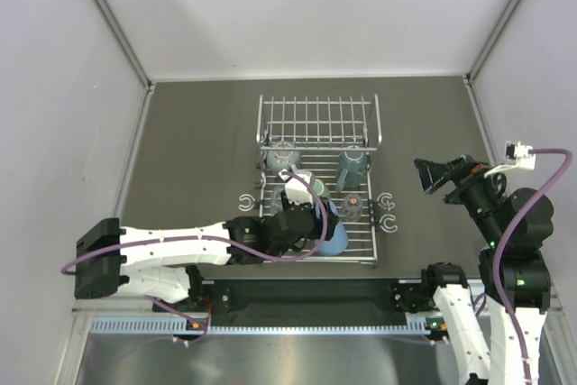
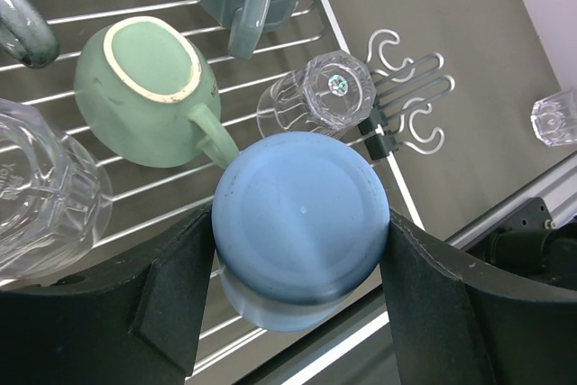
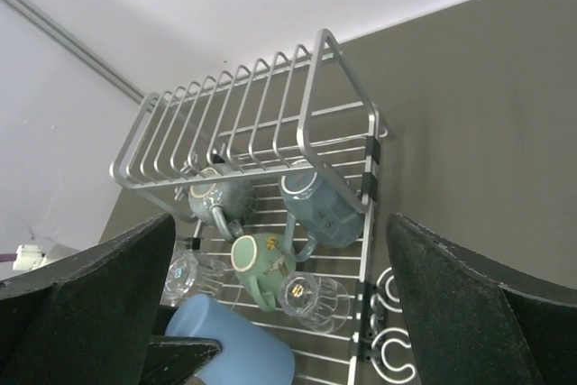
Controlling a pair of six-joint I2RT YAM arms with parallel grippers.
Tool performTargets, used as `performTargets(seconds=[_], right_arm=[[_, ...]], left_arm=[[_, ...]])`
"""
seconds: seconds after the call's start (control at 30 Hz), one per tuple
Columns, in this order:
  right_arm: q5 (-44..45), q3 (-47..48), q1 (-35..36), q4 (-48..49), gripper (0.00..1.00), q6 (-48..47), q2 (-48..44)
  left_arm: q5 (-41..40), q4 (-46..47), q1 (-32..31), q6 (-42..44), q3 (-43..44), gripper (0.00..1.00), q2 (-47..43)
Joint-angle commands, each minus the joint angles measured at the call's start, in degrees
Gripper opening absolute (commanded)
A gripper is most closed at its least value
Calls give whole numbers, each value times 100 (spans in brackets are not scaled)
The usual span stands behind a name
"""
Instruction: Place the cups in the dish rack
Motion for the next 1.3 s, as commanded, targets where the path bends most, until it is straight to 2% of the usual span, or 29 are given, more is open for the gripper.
performTargets(seconds=[0.0,0.17,0.27,0.37,0.53,0.63,0.93,1.07,1.27], right_arm=[[317,258,-64,-202,100,-56,63],[746,487,-72,-658,100,-47,370],[923,566,-64,-931,100,-108,581],[898,566,-64,-1063,100,-126,740],[853,513,-64,-1046,100,-82,741],[889,496,-64,-1037,100,-91,697],[862,434,-73,-1028,100,-56,670],[827,382,-64,-984,100,-21,670],[783,329,-64,-958,100,6,688]], left_arm=[[4,184,-39,-159,-3,0,126],[56,87,-39,-194,32,2,241],[56,-27,-48,-212,67,17,302],[39,-115,-56,-238,67,22,329],[48,-124,-109,-256,23,38,320],[39,-159,-135,-247,23,40,329],[-242,-502,-293,-168,181,59,399],[-427,-643,-416,-168,260,71,425],[-488,-687,-469,-168,269,79,408]])
